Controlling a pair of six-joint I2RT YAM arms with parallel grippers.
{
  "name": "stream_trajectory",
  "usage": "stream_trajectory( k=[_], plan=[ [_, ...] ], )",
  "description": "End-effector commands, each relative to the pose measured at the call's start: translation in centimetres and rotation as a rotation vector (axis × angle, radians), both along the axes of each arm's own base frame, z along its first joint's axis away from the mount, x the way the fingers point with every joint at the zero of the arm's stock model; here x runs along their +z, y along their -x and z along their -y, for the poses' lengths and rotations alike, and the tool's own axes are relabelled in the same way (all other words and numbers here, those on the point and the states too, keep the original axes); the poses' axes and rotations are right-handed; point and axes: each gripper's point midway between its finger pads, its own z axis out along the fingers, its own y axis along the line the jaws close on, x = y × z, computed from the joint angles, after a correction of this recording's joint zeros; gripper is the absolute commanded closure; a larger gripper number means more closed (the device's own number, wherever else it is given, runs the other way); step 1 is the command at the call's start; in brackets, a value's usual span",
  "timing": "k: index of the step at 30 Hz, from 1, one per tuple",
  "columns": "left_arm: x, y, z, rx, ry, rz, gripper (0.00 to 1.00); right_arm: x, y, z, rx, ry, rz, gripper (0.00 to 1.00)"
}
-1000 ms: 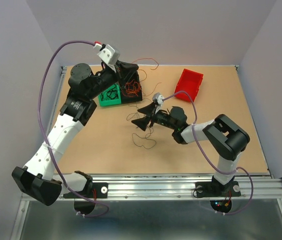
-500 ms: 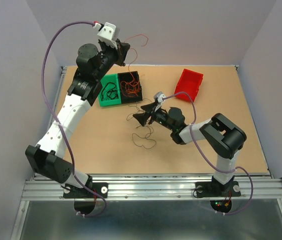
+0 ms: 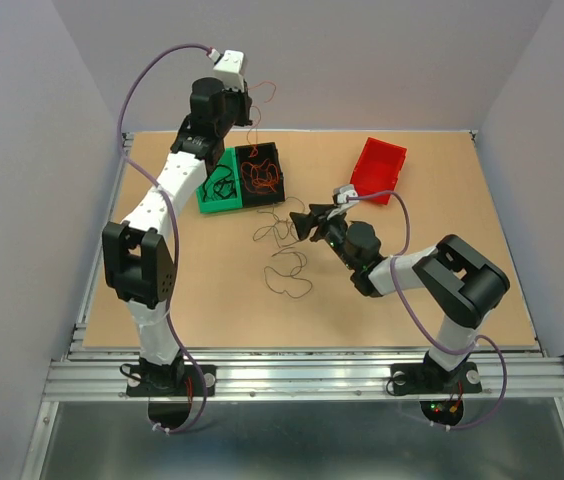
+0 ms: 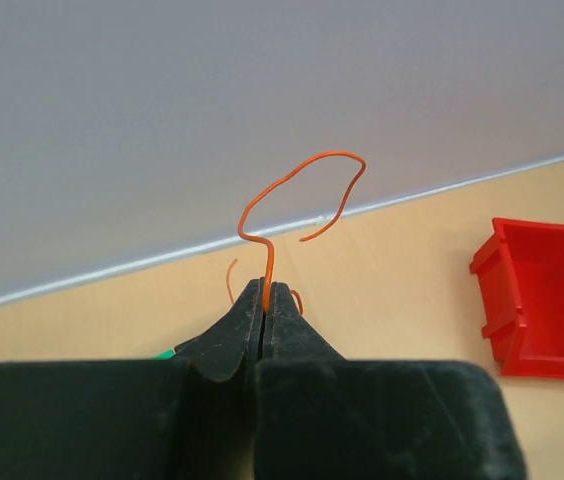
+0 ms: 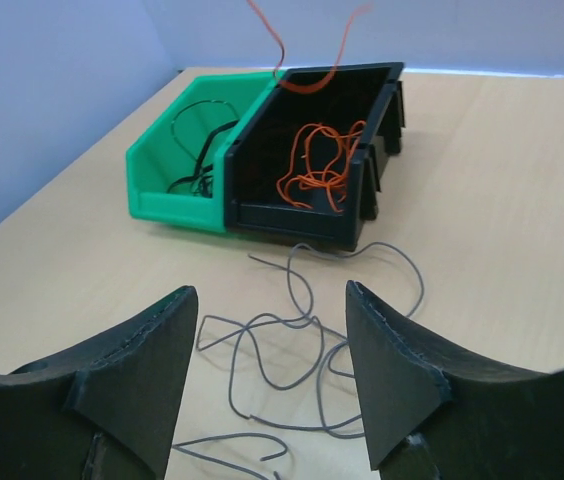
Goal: Untangle the cables
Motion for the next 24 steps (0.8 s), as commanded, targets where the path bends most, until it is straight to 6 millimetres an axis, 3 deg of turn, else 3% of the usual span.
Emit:
stream_trajectory(
  k=[1, 6, 15, 17, 21, 24],
  plan=[
    [1.5, -1.2, -0.3, 0.019, 0.023, 0.043, 1.00, 2.6, -0.5, 2.1, -0.119, -0.080, 0.054, 0.35],
    [-3.7, -2.3, -0.6, 0.056, 0.016, -0.063, 1.00, 2.7, -0.2, 2.2, -0.109, -0.080, 0.066, 0.35],
    [-12.9, -1.7, -1.6, 0.086, -0.103, -0.246, 1.00, 2.9, 0.3, 2.7, -0.119, -0.087, 0.076, 0.35],
    [-14.0, -1.5, -1.3, 0.043, -0.166, -0.273, 1.00, 2.9, 0.3, 2.8, -0.122, -0.087, 0.075, 0.35],
    [-18.2, -0.4, -1.5, 0.022, -0.228, -0.405, 1.00, 3.1, 0.2, 2.9, -0.123, -0.091, 0.078, 0.35],
    [-19.5, 0.0, -1.0, -0.004, -0.259, -0.455, 1.00, 2.8, 0.2, 2.7, -0.117, -0.089, 0.073, 0.35]
  ],
)
